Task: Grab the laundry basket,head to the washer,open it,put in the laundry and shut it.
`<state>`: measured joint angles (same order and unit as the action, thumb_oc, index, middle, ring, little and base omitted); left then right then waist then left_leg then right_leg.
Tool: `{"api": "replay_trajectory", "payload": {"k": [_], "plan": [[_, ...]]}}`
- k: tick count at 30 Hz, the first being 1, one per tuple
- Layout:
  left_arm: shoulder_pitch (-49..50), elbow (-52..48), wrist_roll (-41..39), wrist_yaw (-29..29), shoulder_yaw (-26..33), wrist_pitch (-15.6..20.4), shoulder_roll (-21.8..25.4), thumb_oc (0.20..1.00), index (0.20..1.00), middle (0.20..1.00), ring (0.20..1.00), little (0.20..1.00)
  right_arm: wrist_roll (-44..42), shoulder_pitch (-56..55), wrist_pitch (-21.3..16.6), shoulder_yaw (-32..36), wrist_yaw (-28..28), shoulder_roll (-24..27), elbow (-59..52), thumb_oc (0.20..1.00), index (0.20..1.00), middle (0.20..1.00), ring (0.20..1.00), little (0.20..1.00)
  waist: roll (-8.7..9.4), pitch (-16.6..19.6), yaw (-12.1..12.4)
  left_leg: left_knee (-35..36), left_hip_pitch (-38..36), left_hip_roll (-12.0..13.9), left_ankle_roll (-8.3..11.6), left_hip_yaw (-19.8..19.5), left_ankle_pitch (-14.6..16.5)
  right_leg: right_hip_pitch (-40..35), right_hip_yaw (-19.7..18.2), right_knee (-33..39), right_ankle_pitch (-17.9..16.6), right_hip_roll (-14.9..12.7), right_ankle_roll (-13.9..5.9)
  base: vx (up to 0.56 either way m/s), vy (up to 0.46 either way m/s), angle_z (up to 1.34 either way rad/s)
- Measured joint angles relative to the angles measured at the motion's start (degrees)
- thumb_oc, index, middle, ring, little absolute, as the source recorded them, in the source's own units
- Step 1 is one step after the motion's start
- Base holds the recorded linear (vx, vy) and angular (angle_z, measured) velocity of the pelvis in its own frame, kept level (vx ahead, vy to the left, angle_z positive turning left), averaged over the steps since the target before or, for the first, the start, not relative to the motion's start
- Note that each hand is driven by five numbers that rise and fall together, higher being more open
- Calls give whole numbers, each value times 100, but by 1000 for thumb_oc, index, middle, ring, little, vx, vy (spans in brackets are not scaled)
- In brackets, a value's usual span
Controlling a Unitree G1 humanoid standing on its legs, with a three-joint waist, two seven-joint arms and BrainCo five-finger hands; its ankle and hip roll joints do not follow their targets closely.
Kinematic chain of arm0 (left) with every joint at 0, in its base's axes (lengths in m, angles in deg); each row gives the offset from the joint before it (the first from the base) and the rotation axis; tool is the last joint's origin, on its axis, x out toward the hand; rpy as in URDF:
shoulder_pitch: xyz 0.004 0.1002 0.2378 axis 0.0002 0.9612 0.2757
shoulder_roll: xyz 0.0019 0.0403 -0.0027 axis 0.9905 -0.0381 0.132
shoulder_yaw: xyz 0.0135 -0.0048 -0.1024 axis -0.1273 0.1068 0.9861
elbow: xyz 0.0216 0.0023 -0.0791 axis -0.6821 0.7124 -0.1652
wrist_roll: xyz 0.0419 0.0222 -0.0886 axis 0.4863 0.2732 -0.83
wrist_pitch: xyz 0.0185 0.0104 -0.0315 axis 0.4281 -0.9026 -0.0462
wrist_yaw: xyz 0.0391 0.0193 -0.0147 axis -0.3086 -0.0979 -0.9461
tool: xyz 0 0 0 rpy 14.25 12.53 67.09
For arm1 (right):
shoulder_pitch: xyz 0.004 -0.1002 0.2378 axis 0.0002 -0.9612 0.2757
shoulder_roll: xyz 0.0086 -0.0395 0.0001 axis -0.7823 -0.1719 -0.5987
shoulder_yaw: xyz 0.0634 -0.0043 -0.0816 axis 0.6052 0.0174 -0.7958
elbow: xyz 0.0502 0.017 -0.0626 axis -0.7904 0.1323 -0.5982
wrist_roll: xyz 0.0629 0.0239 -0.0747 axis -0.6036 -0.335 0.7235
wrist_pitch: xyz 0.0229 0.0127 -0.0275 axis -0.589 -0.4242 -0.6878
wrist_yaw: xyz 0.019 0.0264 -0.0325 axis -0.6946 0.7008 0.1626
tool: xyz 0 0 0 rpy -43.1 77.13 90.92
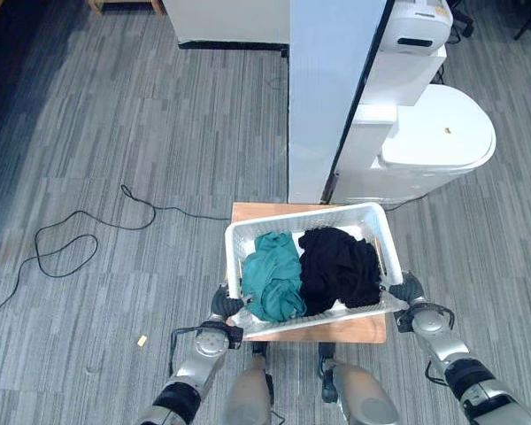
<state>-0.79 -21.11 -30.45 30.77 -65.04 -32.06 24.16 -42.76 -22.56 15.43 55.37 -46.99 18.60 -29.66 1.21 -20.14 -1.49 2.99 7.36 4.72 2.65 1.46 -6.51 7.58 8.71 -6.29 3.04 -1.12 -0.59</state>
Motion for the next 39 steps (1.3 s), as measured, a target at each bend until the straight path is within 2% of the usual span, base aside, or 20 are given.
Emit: {"api": "replay_trajectory", "payload": {"k": [5, 9, 10, 11, 13, 14, 15, 18, 19, 20, 21, 23, 26, 27, 29, 31, 32, 34, 38, 39], "plan": [[214, -147, -40, -34, 115, -120, 213, 200, 200, 200, 200, 200, -128, -266, 14, -138, 80, -90, -110, 200, 200, 200, 200, 200, 25, 71, -6, -4, -68, 11, 0, 38, 0, -106, -50, 128, -61, 15, -18, -12, -7, -4], [473, -771, -42, -34, 284, -280, 356, 200, 200, 200, 200, 200, -115, -816, 82, -7, 79, 69, -1189, 200, 200, 200, 200, 200, 169, 167, -25, -141, -267, -34, -1, 96, 4, -280, -280, 219, -120, -5, -55, -136, 135, -38], [798, -1315, -225, -138, 387, -295, 521, 200, 200, 200, 200, 200, -104, -874, 110, 49, 93, -6, -1508, 200, 200, 200, 200, 200, 482, 180, 109, -529, -231, -320, 13, -746, 149, -173, -806, 182, -172, -83, -89, -107, 187, -117], [921, -1376, -266, -178, 392, -208, 551, 200, 200, 200, 200, 200, -99, -870, 52, 40, 98, 45, -1623, 200, 200, 200, 200, 200, 529, 235, 132, -680, -246, -393, -42, -971, 297, -197, -1039, 237, -311, -122, -99, -99, 186, -136], [943, -1420, -346, -185, 397, -190, 424, 200, 200, 200, 200, 200, -90, -881, 11, 157, 138, 178, -1823, 200, 200, 200, 200, 200, 376, 329, 51, -640, -351, -459, -9, -1398, 623, -221, -1244, 294, -413, -41, -140, -54, 179, -81], [964, -1428, -404, -185, 391, -163, 382, 200, 200, 200, 200, 200, -90, -889, 5, 241, 142, 181, -1826, 200, 200, 200, 200, 200, 304, 372, -48, -574, -359, -415, 2, -1317, 712, -212, -1250, 288, -418, -11, -159, -147, 305, -70], [809, -1556, -422, -182, 275, -162, 429, 200, 200, 200, 200, 200, -84, -1094, 18, 501, 172, 100, -2066, 200, 200, 200, 200, 200, 480, 460, -306, -490, -482, -479, -55, -1107, 807, -7, -1516, 269, -542, 3, -318, -107, 163, -90], [802, -1611, -447, -156, 324, -150, 499, 200, 200, 200, 200, 200, 75, -1315, -18, 592, 171, 100, -2468, 200, 200, 200, 200, 200, 670, 574, -375, -475, -524, -610, -179, -591, 836, 126, -1996, 388, -749, -158, -516, -166, 164, -136], [793, -1708, -448, -193, 292, -147, 501, 200, 200, 200, 200, 200, 88, -1353, 21, 705, 170, 19, -2480, 200, 200, 200, 200, 200, 720, 572, -517, -561, -600, -604, -252, 39, 840, 260, -1957, 555, -1253, -146, -781, -170, 47, -179], [872, -1745, -453, -209, 349, -138, 538, 200, 200, 200, 200, 200, 119, -1299, 23, 635, 174, -20, -2489, 200, 200, 200, 200, 200, 719, 573, -396, -556, -695, -560, -357, 413, 901, 316, -1624, 684, -1374, -137, -928, -188, 23, -223], [848, -1736, -479, -215, 402, -147, 580, 200, 200, 200, 200, 200, 126, -1293, -5, 549, 173, -66, -2486, 200, 200, 200, 200, 200, 756, 582, -443, -792, -642, -592, -554, 777, 1074, 285, -904, 797, -963, -336, -580, -122, 12, -195], [748, -1708, -472, -227, 502, -144, 423, 200, 200, 200, 200, 200, 126, -1271, 18, 648, 166, -45, -2474, 200, 200, 200, 200, 200, 532, 461, -387, -693, -774, -421, -561, 1284, 1093, 549, 517, 319, -705, -597, -232, -125, -17, -160], [765, -1696, -469, -227, 482, -148, 428, 200, 200, 200, 200, 200, 121, -1395, 17, 619, 172, 40, -2505, 200, 200, 200, 200, 200, 439, 445, -527, -627, -947, -236, -570, 1719, 1067, 422, 1058, -379, -596, -950, -269, -97, -95, -117], [912, -1719, -474, -226, 490, -143, 427, 200, 200, 200, 200, 200, 127, -1404, 9, 567, 191, 90, -2624, 200, 200, 200, 200, 200, 394, 456, -349, -526, -1063, -70, -525, 2164, 1037, 432, 1149, -1164, -311, -1049, -256, 67, -154, -148], [945, -1727, -480, -226, 517, -143, 440, 200, 200, 200, 200, 200, 135, -1478, 10, 538, 197, 118, -2737, 200, 200, 200, 200, 200, 334, 504, -296, -453, -1082, 114, -395, 2590, 966, 145, 1277, -1402, -54, -1098, -368, 109, -207, -128], [975, -1758, -481, -224, 519, -143, 488, 200, 200, 200, 200, 200, 139, -1521, 13, 530, 200, 80, -2758, 200, 200, 200, 200, 200, 450, 579, -267, -407, -1110, 30, -300, 2631, 932, -317, 1277, -538, -63, -1095, -502, 100, -168, -74], [1043, -1786, -479, -220, 546, -157, 406, 200, 200, 200, 200, 200, 140, -1547, 41, 565, 203, 92, -2760, 200, 200, 200, 200, 200, 257, 573, -291, -381, -1150, 122, -266, 2618, 843, -545, 1176, -17, -295, -818, -377, 175, -351, -84], [1224, -1835, -475, -210, 514, -156, 258, 200, 200, 200, 200, 200, 139, -1691, 29, 573, 242, 181, -2751, 200, 200, 200, 200, 200, 109, 654, -344, -482, -1202, 294, -156, 2413, 774, -639, 950, 210, -365, -573, -272, 160, -336, -66], [1427, -1824, -471, -187, 423, -171, 228, 200, 200, 200, 200, 200, 123, -2012, -12, 647, 287, 171, -2825, 200, 200, 200, 200, 200, 136, 701, -344, -1765, -959, 777, -88, 2083, 741, -796, 408, 425, -188, -254, -53, 115, -216, -77], [1439, -1830, -472, -187, 451, -171, 203, 200, 200, 200, 200, 200, 119, -2006, -9, 579, 284, 252, -2830, 200, 200, 200, 200, 200, 117, 729, -309, -2167, -819, 874, -125, 1800, 685, -813, 260, 457, -343, -115, 168, 137, -189, -88]]}}
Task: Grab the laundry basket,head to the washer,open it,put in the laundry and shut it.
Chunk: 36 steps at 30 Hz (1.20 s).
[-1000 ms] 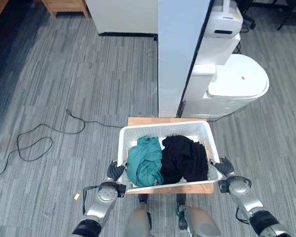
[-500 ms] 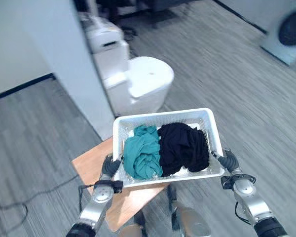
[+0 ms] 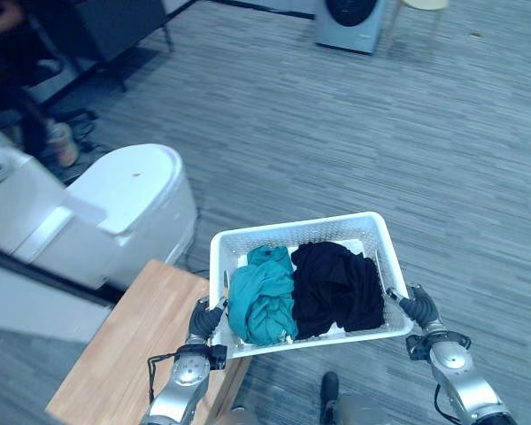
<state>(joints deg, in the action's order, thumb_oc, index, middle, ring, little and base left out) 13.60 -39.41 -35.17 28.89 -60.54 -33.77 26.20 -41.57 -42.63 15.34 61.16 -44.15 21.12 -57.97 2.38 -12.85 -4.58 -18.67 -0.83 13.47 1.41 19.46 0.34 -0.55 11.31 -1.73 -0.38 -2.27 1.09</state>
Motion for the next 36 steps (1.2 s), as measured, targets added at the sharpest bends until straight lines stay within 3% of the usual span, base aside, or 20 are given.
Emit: {"api": "replay_trajectory", "payload": {"k": [1, 2, 3, 7, 9, 11, 13, 14, 17, 19, 20, 22, 23, 24, 26, 27, 30, 32, 33, 36], "plan": [[-6, -9, 0, -2, -4, 1, 12, 200, 200, 200, 200, 200, -8, 10, 0, -56, 0, 14, -24, 200, 200, 200, 200, 200, 3, 1, 8, -191, 173, -19, 122, -299, 48, -9, -179, 1, 27, 36, 69, 223, -151, -113], [-4, -54, -2, -13, -19, 8, -36, 200, 200, 200, 200, 200, -23, 35, 4, -19, -5, 83, -87, 200, 200, 200, 200, 200, 122, 10, 155, -72, 329, -667, 304, -1513, 543, 142, -604, 17, 22, -42, 139, 211, -93, -126], [-4, -68, -8, -15, -57, 14, -39, 200, 200, 200, 200, 200, -23, 109, 3, 21, -4, 117, -126, 200, 200, 200, 200, 200, 146, -9, 226, 230, 431, -1097, 329, -1816, 645, 138, -814, 79, -71, -38, 147, 230, -64, -116], [-27, -53, -9, -14, -148, 14, 6, 200, 200, 200, 200, 200, -42, -8, 2, 68, -6, 99, -134, 200, 200, 200, 200, 200, 205, -12, 163, 569, 1202, -1669, -3, -1884, 463, -348, -878, 444, 62, 69, 271, 287, -40, -36], [-49, -54, -8, -15, -123, 15, 11, 200, 200, 200, 200, 200, -54, 29, 1, 66, -6, 80, -118, 200, 200, 200, 200, 200, 126, -24, 292, 1108, 1637, -1807, 55, -2080, 117, -469, -1142, 625, 129, 183, 269, 283, -4, -52], [11, -54, -8, -21, -120, 12, 28, 200, 200, 200, 200, 200, -55, 29, 3, 3, -12, 87, -95, 200, 200, 200, 200, 200, -32, -31, 428, 1316, 1834, -1773, -1, -2064, -309, -616, -1401, 630, 257, 297, 245, 392, 27, -77], [128, -68, -9, -21, -115, 5, 15, 200, 200, 200, 200, 200, -62, -54, 3, -43, -19, 144, -111, 200, 200, 200, 200, 200, -291, 29, 468, 1464, 1604, -1573, 82, -1995, -209, -738, -1601, 501, 518, 466, 121, 370, 80, -64], [165, -88, -9, -21, -113, 7, 18, 200, 200, 200, 200, 200, -62, -56, -1, -43, -19, 126, -93, 200, 200, 200, 200, 200, -319, 26, 491, 1524, 1538, -1549, -78, -1912, -506, -760, -1679, 380, 631, 498, 15, 477, 123, -65], [210, -248, -9, -18, -65, 7, 237, 200, 200, 200, 200, 200, -62, -153, 3, -46, -25, -79, -120, 200, 200, 200, 200, 200, -71, 45, 465, 1638, 1104, -1930, -320, -1459, -348, -621, -1832, -474, 1284, -52, -247, 476, 141, -54], [244, -286, -9, -27, -51, 11, 244, 200, 200, 200, 200, 200, -59, -140, 2, -55, -24, -162, -150, 200, 200, 200, 200, 200, -64, 64, 539, 1683, 842, -1986, -588, -1188, -244, -525, -1802, -993, 1421, -152, -464, 315, 73, -74], [237, -292, -11, -34, -12, 11, 262, 200, 200, 200, 200, 200, -54, -91, 4, -63, -19, -162, -156, 200, 200, 200, 200, 200, -69, 60, 544, 1653, 746, -1997, -596, -1176, -199, -329, -1756, -1566, 1521, -175, -615, 342, 74, -66], [139, -324, -5, -31, -9, 16, 294, 200, 200, 200, 200, 200, -50, -55, 2, -8, -10, -214, -174, 200, 200, 200, 200, 200, -26, 34, 537, 1688, 356, -2025, -736, -1209, 42, 493, -1360, -3454, 1610, -298, -907, 486, 88, -52], [127, -327, -6, -30, -8, 12, 305, 200, 200, 200, 200, 200, -48, -56, 2, 0, -9, -242, -179, 200, 200, 200, 200, 200, -23, 44, 502, 1744, 218, -2013, -786, -1213, 29, 714, -1037, -3734, 1623, -410, -885, 266, 29, -33], [108, -343, -5, -30, 24, 18, 307, 200, 200, 200, 200, 200, -48, -58, 1, 0, -8, -257, -192, 200, 200, 200, 200, 200, -17, 48, 453, 1850, 24, -1984, -627, -1238, 216, 887, -839, -3591, 1681, -449, -782, 282, 12, -24], [71, -347, -5, -30, 48, 20, 308, 200, 200, 200, 200, 200, -48, -32, -1, 24, -8, -256, -210, 200, 200, 200, 200, 200, -13, 53, 410, 1970, -175, -1952, -758, -1189, 162, 1173, -390, -3105, 1718, -585, -684, 408, -13, -14], [61, -358, -3, -28, 96, 23, 304, 200, 200, 200, 200, 200, -50, -17, -1, -27, -8, -211, -228, 200, 200, 200, 200, 200, -31, 58, 316, 1981, -275, -1890, -639, -1237, 367, 1524, -115, -2507, 1626, -583, -652, 563, -56, -5], [63, -280, -5, -20, 144, 22, 284, 200, 200, 200, 200, 200, -50, 38, 3, -37, -7, -176, -223, 200, 200, 200, 200, 200, -121, 28, 297, 1977, -509, -1799, -574, -1176, 653, 1995, 445, -1339, 979, -505, -620, 373, -63, -13], [88, -245, -2, -15, 147, 20, 210, 200, 200, 200, 200, 200, -51, 14, 21, -35, -6, -176, -149, 200, 200, 200, 200, 200, -158, 20, 258, 1980, -825, -1794, -578, -1083, 664, 2118, 591, -535, 479, -451, -548, 584, -156, 22], [102, -210, -1, -15, 156, 21, 119, 200, 200, 200, 200, 200, -51, 32, 20, -17, -2, -151, -136, 200, 200, 200, 200, 200, -320, 55, 140, 1979, -1058, -1695, -429, -1215, 945, 2132, 772, 76, 201, -397, -617, 749, -252, 45], [105, -204, 3, -17, 204, 32, 33, 200, 200, 200, 200, 200, -51, 11, 20, 11, -1, -162, -137, 200, 200, 200, 200, 200, -455, 73, -9, 2046, -1565, -1523, -118, -1502, 1203, 2201, 384, 87, 193, -352, -628, 566, -234, 55]]}}
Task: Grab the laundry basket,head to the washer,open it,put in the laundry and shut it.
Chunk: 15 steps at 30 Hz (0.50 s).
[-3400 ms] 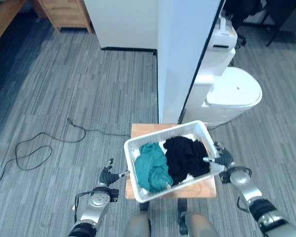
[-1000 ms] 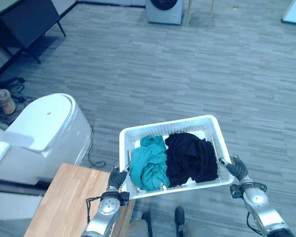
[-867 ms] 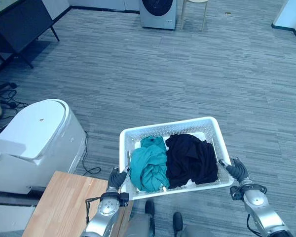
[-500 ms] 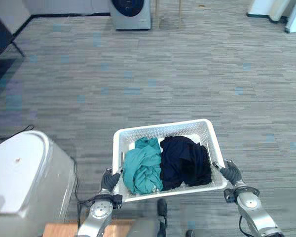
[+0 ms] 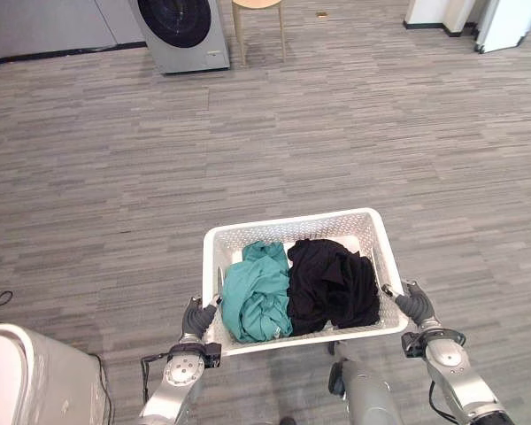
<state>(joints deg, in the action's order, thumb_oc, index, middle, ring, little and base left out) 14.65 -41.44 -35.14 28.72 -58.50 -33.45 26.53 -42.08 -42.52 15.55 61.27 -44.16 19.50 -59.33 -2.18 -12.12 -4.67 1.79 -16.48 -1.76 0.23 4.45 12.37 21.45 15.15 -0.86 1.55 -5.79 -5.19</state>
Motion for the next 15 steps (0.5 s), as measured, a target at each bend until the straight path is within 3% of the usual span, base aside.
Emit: {"api": "replay_trajectory", "payload": {"k": [1, 2, 3, 4, 5, 6, 7, 8, 9, 11, 12, 14, 15], "plan": [[-17, 1, 2, 1, -40, -2, 10, 200, 200, 200, 200, 200, 0, -68, 0, 28, 3, -6, -2, 200, 200, 200, 200, 200, 6, 10, -40, -48, -100, 43, 32, -129, 25, -108, -215, -73, 14, -11, 18, 558, -318, 90], [-3, 19, 47, 2, -141, -1, -72, 200, 200, 200, 200, 200, -6, -155, -5, 171, 38, -3, 59, 200, 200, 200, 200, 200, -68, 48, -34, -624, -225, 207, 125, -335, 18, -346, -288, -353, -773, 65, 411, 447, -311, 86], [23, 30, 42, -1, -159, -2, -157, 200, 200, 200, 200, 200, -6, -137, -20, 188, 41, 55, 87, 200, 200, 200, 200, 200, -111, 71, 14, -1432, 44, 341, 242, -387, -53, -452, -275, -593, -859, 173, 504, 614, -405, 74], [32, 30, 37, -4, -150, -1, -212, 200, 200, 200, 200, 200, -7, -133, -22, 193, 41, 75, 80, 200, 200, 200, 200, 200, -128, 100, 27, -2482, 464, 453, 417, -358, -195, -558, -292, -716, -856, 269, 539, 266, -181, 35], [41, 28, 34, -5, -141, 16, -241, 200, 200, 200, 200, 200, -8, -102, -37, 182, 48, 139, 72, 200, 200, 200, 200, 200, -152, 119, 63, -3533, 954, 595, 474, -332, -565, -677, -271, -776, -810, 337, 843, 278, -176, 9], [63, 26, 17, -9, -144, 35, -258, 200, 200, 200, 200, 200, -16, -38, -46, 126, 51, 194, 77, 200, 200, 200, 200, 200, -204, 154, 135, -4350, 1388, 735, 463, -352, -978, -717, -271, -828, -650, 456, 988, 467, -194, -39], [80, 26, -32, -18, -133, 44, -209, 200, 200, 200, 200, 200, -16, 107, -44, 121, 51, 200, 74, 200, 200, 200, 200, 200, -168, 143, 243, -4875, 1825, 852, 432, -292, -876, -933, -463, -815, -544, 647, 1097, 468, -191, -45], [44, -12, -45, -11, -125, 45, -161, 200, 200, 200, 200, 200, -16, 159, -45, 119, 51, 188, 51, 200, 200, 200, 200, 200, -88, 117, 266, -4941, 2071, 852, 189, -169, -722, -1152, -532, -639, -402, 687, 1220, 501, -145, -55], [-13, -77, -77, -11, -113, 59, -134, 200, 200, 200, 200, 200, -25, 159, -43, 147, 48, 166, 34, 200, 200, 200, 200, 200, 83, 25, 332, -4814, 2241, 771, 71, -24, -506, -1468, -643, -412, -507, 686, 1134, 353, -58, -45], [-6, -129, -179, -10, -99, 64, -90, 200, 200, 200, 200, 200, -36, 195, -51, 118, 44, 139, -25, 200, 200, 200, 200, 200, 250, -47, 366, -4253, 2606, 564, 139, 39, -344, -1998, -782, -58, -486, 669, 1144, 621, -46, -38], [-30, -168, -183, -11, -93, 78, -110, 200, 200, 200, 200, 200, -52, 157, -58, 148, 27, 122, -36, 200, 200, 200, 200, 200, 408, -89, 358, -3432, 2953, 391, 68, 197, -312, -2433, -859, 279, -199, 636, 993, 703, -1, -9], [-43, -181, -183, -11, -96, 85, -152, 200, 200, 200, 200, 200, -55, 155, -71, 185, 22, 128, -30, 200, 200, 200, 200, 200, 454, -109, 369, -2205, 3248, 379, 24, 534, -485, -2789, -801, 555, -59, 662, 813, 540, 22, -4], [-35, -177, -184, -10, -99, 77, -172, 200, 200, 200, 200, 200, -58, 127, -74, 186, 14, 122, 4, 200, 200, 200, 200, 200, 333, -64, 315, -1368, 3567, 471, -16, 1005, -839, -3043, -590, 547, 53, 848, 799, 615, 83, -1]]}}
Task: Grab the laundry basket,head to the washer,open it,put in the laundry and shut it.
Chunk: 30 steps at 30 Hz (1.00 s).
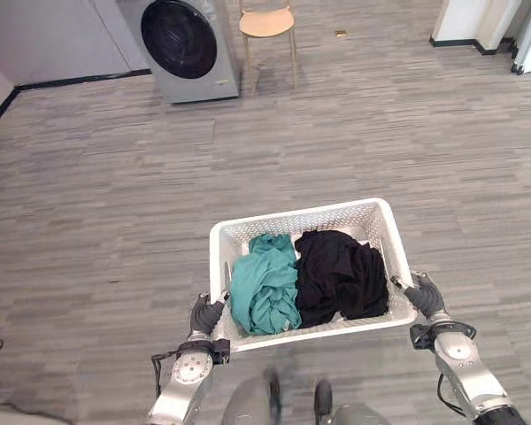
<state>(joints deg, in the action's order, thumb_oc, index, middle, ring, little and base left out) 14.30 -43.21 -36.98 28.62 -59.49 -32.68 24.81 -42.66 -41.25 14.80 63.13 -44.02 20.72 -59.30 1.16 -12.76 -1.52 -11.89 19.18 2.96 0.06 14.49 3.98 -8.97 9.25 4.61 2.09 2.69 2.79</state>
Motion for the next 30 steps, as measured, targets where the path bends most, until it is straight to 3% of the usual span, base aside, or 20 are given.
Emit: {"api": "replay_trajectory", "payload": {"k": [1, 2, 4, 5, 6, 7, 9, 12, 14, 15, 16, 17, 19, 20, 21, 23, 24, 26, 28, 30], "plan": [[57, 0, 0, 2, 3, -7, 9, 200, 200, 200, 200, 200, -1, -43, 0, -25, -2, -11, 22, 200, 200, 200, 200, 200, 13, -8, 44, 147, 122, 5, -44, 157, -147, -200, 57, -1, 107, 87, -113, 898, 120, -5], [205, -1, -1, 5, 25, -28, 7, 200, 200, 200, 200, 200, 1, -144, 1, -67, -4, -71, 33, 200, 200, 200, 200, 200, 80, 16, 71, 460, 140, -190, -62, 196, -230, -499, 141, 0, 331, 90, -438, 652, 121, -19], [347, 3, -9, 16, 24, -28, 3, 200, 200, 200, 200, 200, 3, -255, -1, -131, -4, -68, 36, 200, 200, 200, 200, 200, 171, 125, 230, 770, 364, -525, -149, -276, -335, -810, 6, -13, 632, 49, -611, 541, 121, -58], [351, 5, -9, 17, 50, -29, 1, 200, 200, 200, 200, 200, 3, -252, -1, -124, -4, -66, 34, 200, 200, 200, 200, 200, 224, 160, 351, 819, 484, -640, -164, -402, -347, -894, -151, -13, 830, -3, -552, 685, 196, -79], [346, 5, -11, 17, 55, -29, -16, 200, 200, 200, 200, 200, 3, -241, 0, -118, -4, -62, 40, 200, 200, 200, 200, 200, 186, 153, 398, 832, 588, -698, -295, -313, -439, -1031, -219, -11, 938, 24, -474, 729, 207, -38], [379, 45, -14, 35, -9, -51, 26, 200, 200, 200, 200, 200, 8, -358, 32, -111, 1, -71, 48, 200, 200, 200, 200, 200, 70, 161, 293, 834, 424, -642, -819, -180, -886, -1412, -285, -160, 1065, 182, -379, 976, 278, 7], [327, 110, -16, 102, -18, -164, 124, 200, 200, 200, 200, 200, 12, -609, 76, -104, -8, -261, 19, 200, 200, 200, 200, 200, 291, 163, 286, 410, 188, -736, -842, 113, -930, -1387, -273, -967, 1296, -137, -399, 477, 140, 19], [196, 81, -15, 164, -7, -162, 204, 200, 200, 200, 200, 200, 12, -697, 36, -87, -4, -378, -54, 200, 200, 200, 200, 200, 393, 206, 412, 298, -351, -1063, -918, -139, -815, -694, -284, -2767, 1121, -601, -586, 555, 234, -6], [-44, 63, -15, 168, 44, -162, 373, 200, 200, 200, 200, 200, 13, -547, 37, -130, -3, -372, -67, 200, 200, 200, 200, 200, 427, 186, 322, 443, -705, -1220, -1038, -279, -471, 228, -361, -4472, 742, -784, -1015, 558, 221, 17], [-89, 54, -16, 169, 50, -160, 420, 200, 200, 200, 200, 200, 13, -479, 37, -179, -3, -367, -91, 200, 200, 200, 200, 200, 448, 186, 315, 460, -821, -1241, -1086, -280, -319, 663, -497, -5314, 761, -857, -990, 415, 126, 11], [-102, 50, -17, 171, 57, -148, 410, 200, 200, 200, 200, 200, 20, -399, 30, -131, -5, -385, -103, 200, 200, 200, 200, 200, 336, 138, 303, 620, -1180, -1247, -979, -377, -319, 1171, -436, -5782, 924, -944, -730, 650, 172, 2], [-124, 38, -18, 168, 58, -140, 353, 200, 200, 200, 200, 200, 26, -400, 29, -81, -4, -377, -123, 200, 200, 200, 200, 200, 217, 73, 250, 852, -1503, -1194, -943, -488, -306, 1436, -235, -5612, 1245, -961, -560, 422, 97, 21], [-122, 10, -18, 172, 21, -132, 373, 200, 200, 200, 200, 200, 26, -445, 32, -48, 0, -365, -128, 200, 200, 200, 200, 200, 86, 40, 178, 1078, -1887, -1115, -836, -693, -260, 1730, 80, -4920, 1369, -982, -461, 458, 68, 42], [-73, -15, -18, 178, 16, -127, 372, 200, 200, 200, 200, 200, 26, -499, 28, -82, 12, -333, -153, 200, 200, 200, 200, 200, 51, 50, 78, 1089, -2058, -1091, -772, -777, 35, 2121, 232, -4361, 1355, -1039, -480, 932, -21, 32], [48, -44, -22, 171, 119, -83, 336, 200, 200, 200, 200, 200, 25, -438, 0, -134, 21, -278, -166, 200, 200, 200, 200, 200, 121, 52, 84, 888, -2108, -1054, -895, -751, 240, 2663, 569, -3650, 1248, -1162, -554, 570, -76, 22], [141, 14, -26, 182, 222, -103, 260, 200, 200, 200, 200, 200, 27, -440, 27, -235, 28, -230, -140, 200, 200, 200, 200, 200, 11, -9, 0, 899, -2305, -953, -676, -985, 473, 2973, 1033, -2165, 921, -1003, -666, 660, -84, 27], [110, 92, -26, 184, 204, -121, 266, 200, 200, 200, 200, 200, 26, -473, 69, -206, 28, -270, -83, 200, 200, 200, 200, 200, -21, -61, -25, 926, -2507, -915, -733, -984, 433, 2973, 1032, -1499, 681, -836, -615, 557, -96, 36], [112, 351, -13, 221, 175, -142, 131, 200, 200, 200, 200, 200, 27, -634, 84, -210, 37, -294, 47, 200, 200, 200, 200, 200, -104, -92, -62, 884, -2962, -860, -558, -1321, 547, 2993, 781, -789, 277, -485, -525, 516, -127, 60], [130, 394, -5, 254, 117, -142, 75, 200, 200, 200, 200, 200, 26, -714, 84, -160, 39, -293, 105, 200, 200, 200, 200, 200, -108, -81, -337, 904, -3468, -834, -233, -1542, 744, 2971, 664, -725, 86, -454, -580, 580, -194, 125], [204, 412, 1, 251, 55, -161, -28, 200, 200, 200, 200, 200, 26, -661, 86, -68, 131, -293, 241, 200, 200, 200, 200, 200, -150, -52, -302, 714, -3984, -777, -44, -1654, 837, 2666, 676, -989, -445, -490, -216, 630, -308, 89]]}}
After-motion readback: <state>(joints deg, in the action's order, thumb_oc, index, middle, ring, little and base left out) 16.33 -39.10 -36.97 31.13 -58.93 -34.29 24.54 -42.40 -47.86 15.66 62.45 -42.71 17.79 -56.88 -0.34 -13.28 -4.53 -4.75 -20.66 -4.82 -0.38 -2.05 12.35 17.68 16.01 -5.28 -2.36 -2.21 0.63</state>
